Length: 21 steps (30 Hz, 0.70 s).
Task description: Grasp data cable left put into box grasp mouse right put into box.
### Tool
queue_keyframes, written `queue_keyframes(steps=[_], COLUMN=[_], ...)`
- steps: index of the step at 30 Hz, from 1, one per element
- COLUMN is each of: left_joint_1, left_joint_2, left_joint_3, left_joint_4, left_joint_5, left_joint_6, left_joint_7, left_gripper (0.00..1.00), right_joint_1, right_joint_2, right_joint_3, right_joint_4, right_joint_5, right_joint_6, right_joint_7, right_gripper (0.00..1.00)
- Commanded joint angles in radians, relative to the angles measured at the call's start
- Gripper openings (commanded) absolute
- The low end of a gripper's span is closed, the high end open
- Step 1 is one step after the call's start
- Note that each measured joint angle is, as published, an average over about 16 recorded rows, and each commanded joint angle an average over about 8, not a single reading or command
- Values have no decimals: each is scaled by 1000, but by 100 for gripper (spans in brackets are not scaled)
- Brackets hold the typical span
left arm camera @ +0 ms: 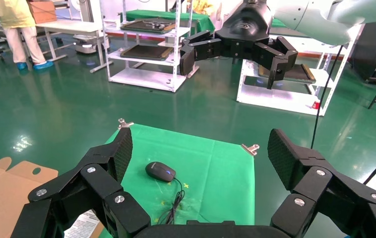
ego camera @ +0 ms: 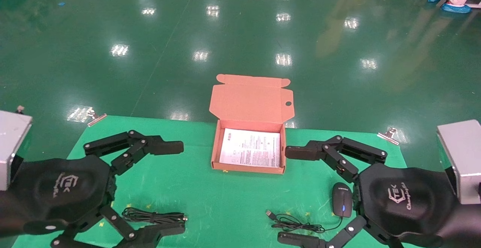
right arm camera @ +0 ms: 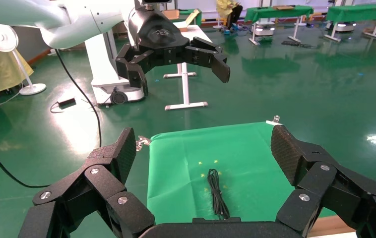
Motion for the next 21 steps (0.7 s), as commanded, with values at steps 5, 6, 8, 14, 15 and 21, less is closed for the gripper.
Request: queue_keyframes(steps=[5,6,8,14,15,21], left_joint_1=[0,-1,-4,-49,-62,-161], left_joint_2=[1,1,5,21,24,58], left_joint_3=[0,1,6,60,74,167], left_joint_4=[0,0,2,10,12,26], left_joint_5=[0,3,14,118,144,335], left_joint_6=[0,0,-1,11,16,46], left_joint_7=[1,3,4,-9,-14,-40], left_gripper=[100,100,100,100,100,100], right_joint_1=[1,3,11,66,81,195], right_joint_2=[0,2,5,15,15,-19], right_joint_3=[-1,-2,-7,-41,-50,-133], right_joint_4=[0,0,1,7,10,37], right_joint_5=[-3,-8,-22,-121,-146,-339], right_joint_6=[1,1,1,-6,-9,-40], right_joint_7=[-1,0,2,11,10,-5], right_gripper=[100,100,100,100,100,100])
